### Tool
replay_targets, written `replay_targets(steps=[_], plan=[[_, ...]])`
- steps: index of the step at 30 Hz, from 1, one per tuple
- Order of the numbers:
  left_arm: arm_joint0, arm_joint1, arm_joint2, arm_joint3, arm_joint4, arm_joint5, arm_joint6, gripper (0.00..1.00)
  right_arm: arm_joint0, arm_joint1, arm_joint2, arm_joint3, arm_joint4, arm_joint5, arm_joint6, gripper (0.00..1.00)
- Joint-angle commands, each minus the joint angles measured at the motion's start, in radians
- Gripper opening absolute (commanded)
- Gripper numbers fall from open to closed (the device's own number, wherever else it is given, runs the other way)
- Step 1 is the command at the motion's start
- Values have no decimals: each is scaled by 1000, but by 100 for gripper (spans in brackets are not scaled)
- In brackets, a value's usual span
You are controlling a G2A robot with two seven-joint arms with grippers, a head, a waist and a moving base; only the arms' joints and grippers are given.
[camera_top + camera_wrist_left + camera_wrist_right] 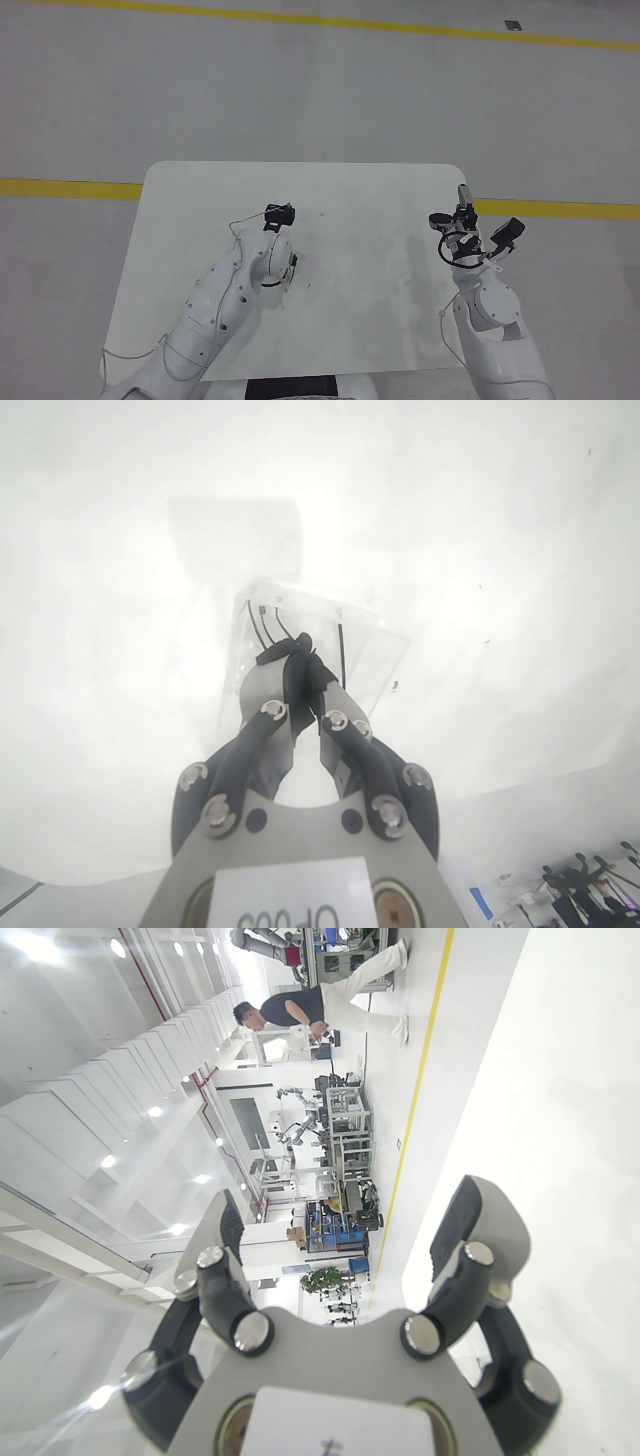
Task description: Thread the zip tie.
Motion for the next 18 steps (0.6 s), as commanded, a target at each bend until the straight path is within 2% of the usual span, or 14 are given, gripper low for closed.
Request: replay_targets(steps=[1,3,4,5,7,18], plan=[[3,1,-1,4,0,0,5,0,0,0,0,0,0,0,0,100],[1,0,-2,15,-6,0,13,0,0,0,0,0,0,0,0,100],[0,0,-1,21,-8,0,17,4,0,0,0,0,0,0,0,100],[-2,-1,0,29,-11,0,20,14,0,0,0,0,0,0,0,100],[-8,-2,3,45,-17,0,25,16,0,0,0,0,0,0,0,100],[-42,-6,20,108,-45,0,33,7,0,0,0,0,0,0,0,100]])
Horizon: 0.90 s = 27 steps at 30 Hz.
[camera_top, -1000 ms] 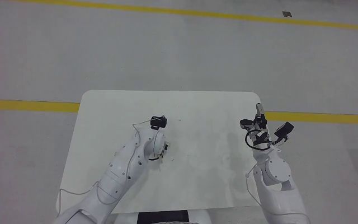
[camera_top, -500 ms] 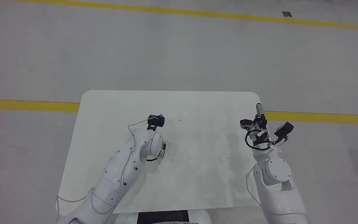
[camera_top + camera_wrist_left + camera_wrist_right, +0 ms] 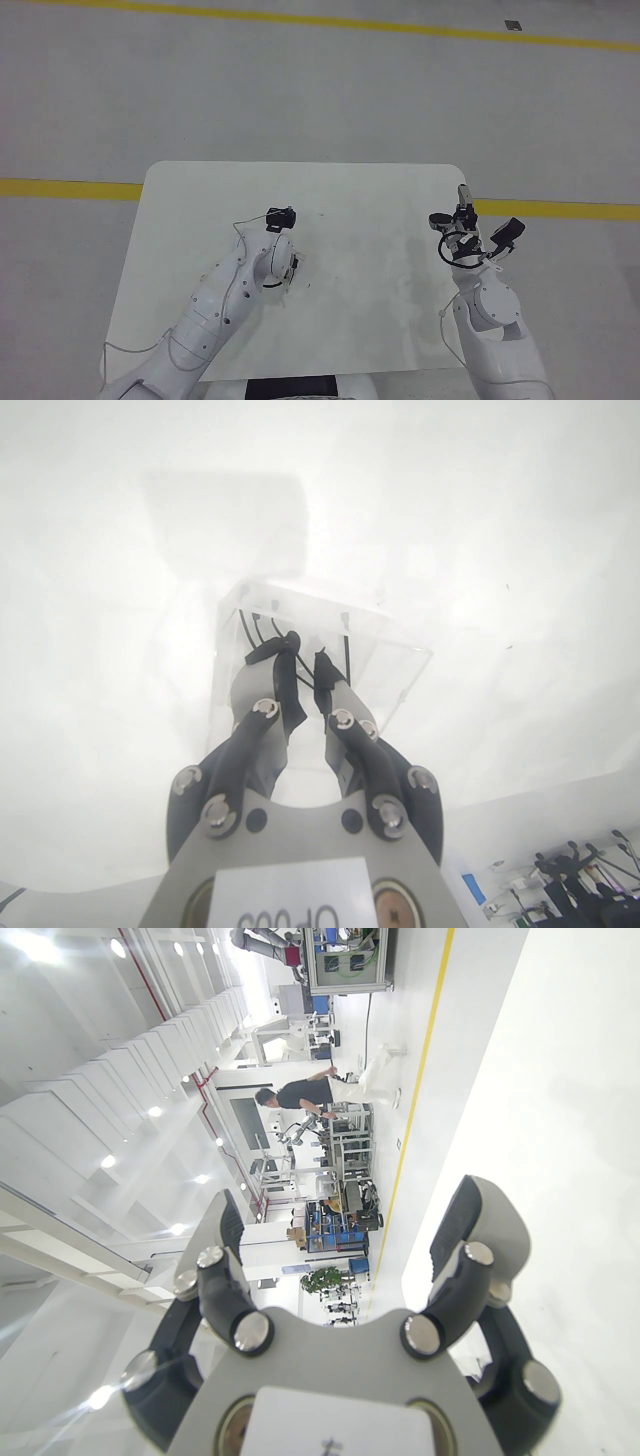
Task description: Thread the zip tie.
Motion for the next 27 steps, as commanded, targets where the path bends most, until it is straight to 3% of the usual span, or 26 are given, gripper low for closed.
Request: replay_targets(steps=[1,22,24,26,27], plan=[[-5,0,2,7,-2,0,0,8,0,0,0,0,0,0,0,100],[-24,-1,7,48,-25,0,10,18,0,0,0,0,0,0,0,100],[-26,-2,9,52,-26,0,10,15,0,0,0,0,0,0,0,100],[-29,-2,11,56,-27,0,11,2,0,0,0,0,0,0,0,100],[-30,-2,12,57,-27,0,11,0,0,0,0,0,0,0,0,100]])
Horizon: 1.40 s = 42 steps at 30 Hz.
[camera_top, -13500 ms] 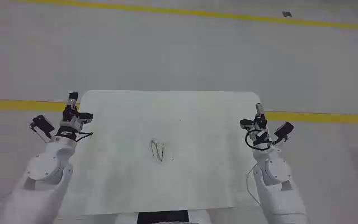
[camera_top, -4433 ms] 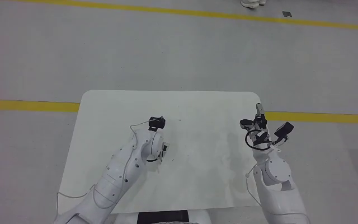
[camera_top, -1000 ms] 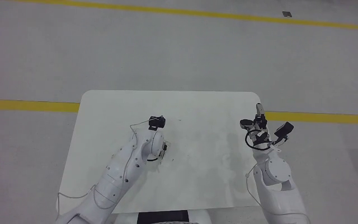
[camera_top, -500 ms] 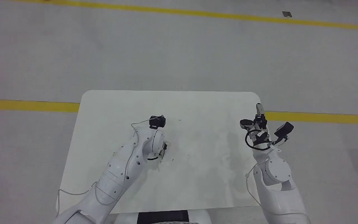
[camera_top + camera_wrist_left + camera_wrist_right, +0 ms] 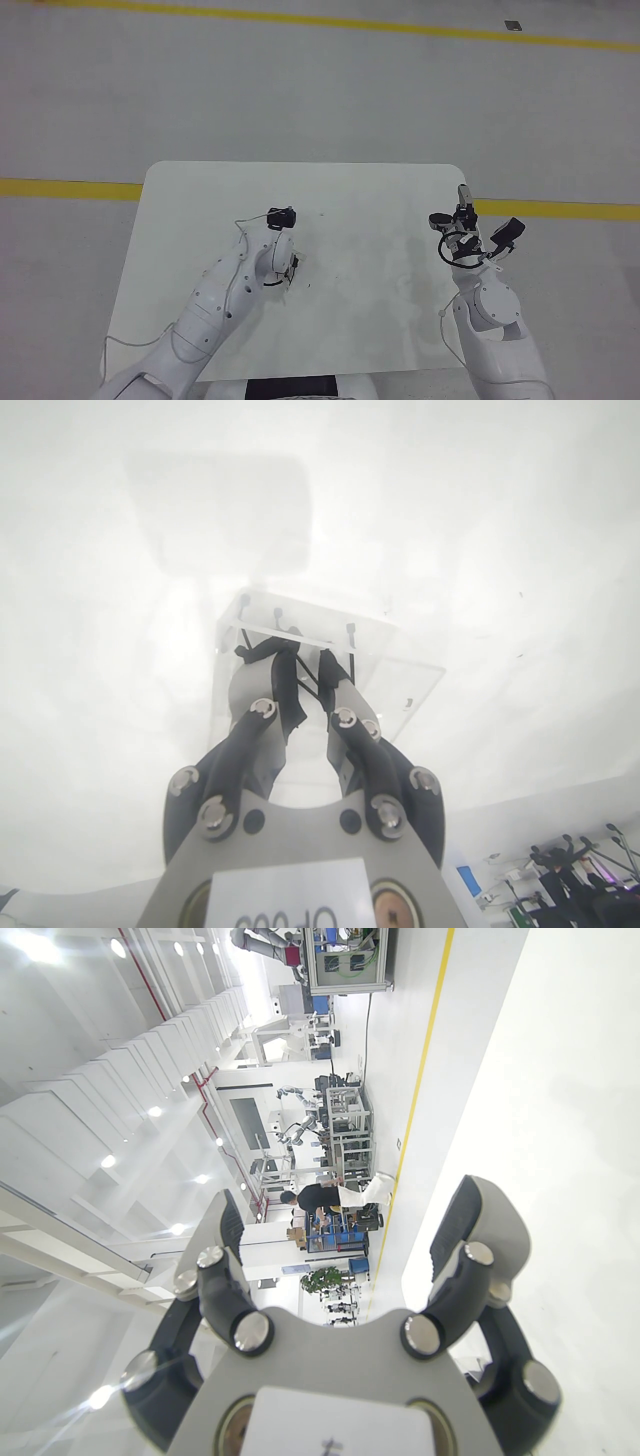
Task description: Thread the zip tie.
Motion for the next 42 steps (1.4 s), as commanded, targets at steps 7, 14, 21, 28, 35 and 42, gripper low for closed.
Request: replay_targets(steps=[7,14,21,28,35,42], plan=[[-5,1,1,-2,2,0,-5,0,0,0,0,0,0,0,0,100],[24,9,-13,-85,25,0,-33,0,0,0,0,0,0,0,0,100],[67,21,-31,-164,49,0,-59,0,0,0,0,0,0,0,0,100],[104,33,-54,-252,66,0,-84,0,0,0,0,0,0,0,0,100],[167,52,-98,-380,56,-16,-90,0,0,0,0,0,0,0,0,100],[218,71,-150,-504,-12,-38,-90,0,0,0,0,0,0,0,0,100]])
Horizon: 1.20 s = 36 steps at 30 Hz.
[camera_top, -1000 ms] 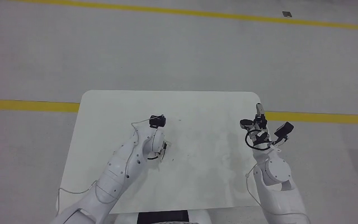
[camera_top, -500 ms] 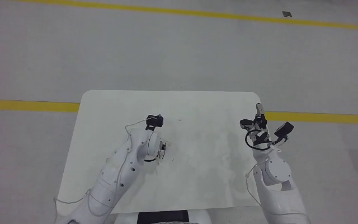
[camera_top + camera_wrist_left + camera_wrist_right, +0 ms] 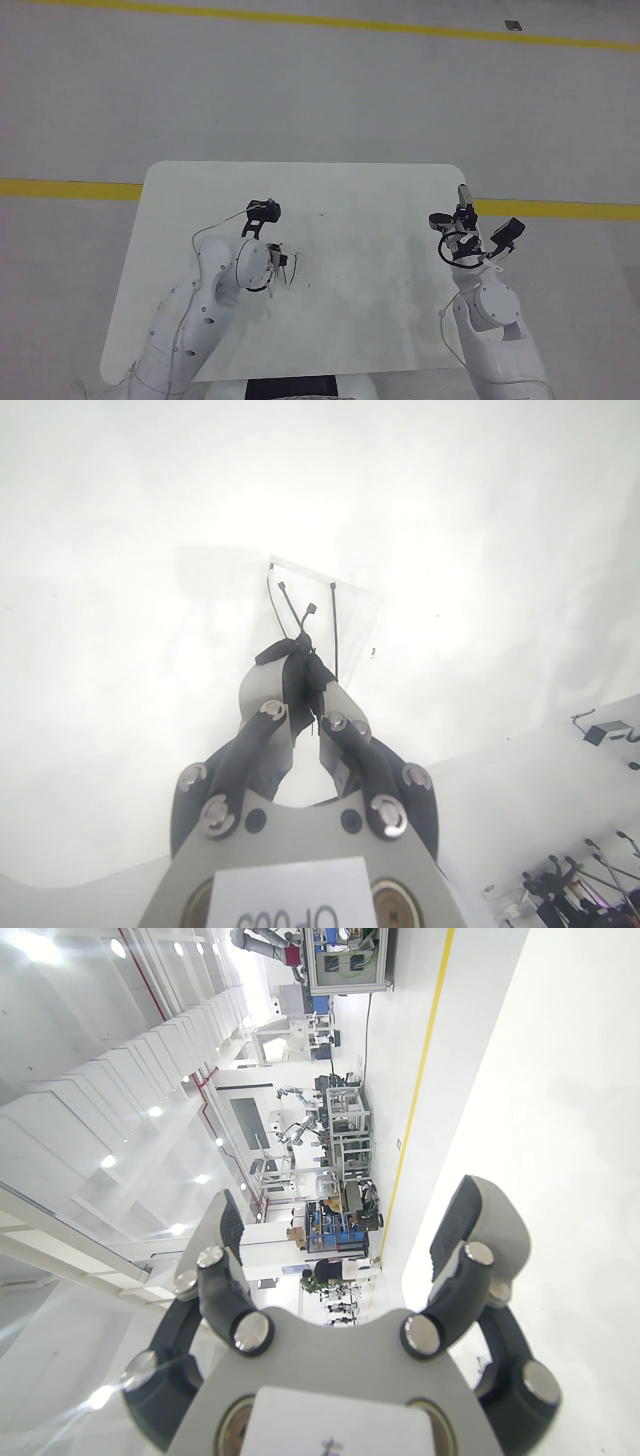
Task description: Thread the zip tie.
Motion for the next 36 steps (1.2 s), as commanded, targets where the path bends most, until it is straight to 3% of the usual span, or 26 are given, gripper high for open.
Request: replay_targets(steps=[1,6,16,20,26,28,30,36], plan=[[11,5,-16,-30,-33,-9,0,0,0,0,0,0,0,0,0,100],[31,17,-58,-102,-99,-39,0,0,0,0,0,0,0,0,0,100],[36,17,-59,-88,-117,-39,21,0,0,0,0,0,0,0,0,100],[21,24,-139,-47,-241,-46,47,0,0,0,0,0,0,0,0,100],[16,45,-281,13,-487,-167,7,0,0,0,0,0,0,0,0,100],[15,51,-315,45,-577,-238,5,0,0,0,0,0,0,0,0,100],[17,58,-326,95,-671,-335,0,0,0,0,0,0,0,0,0,100],[17,58,-326,95,-671,-335,0,0,0,0,0,0,0,0,0,100]])
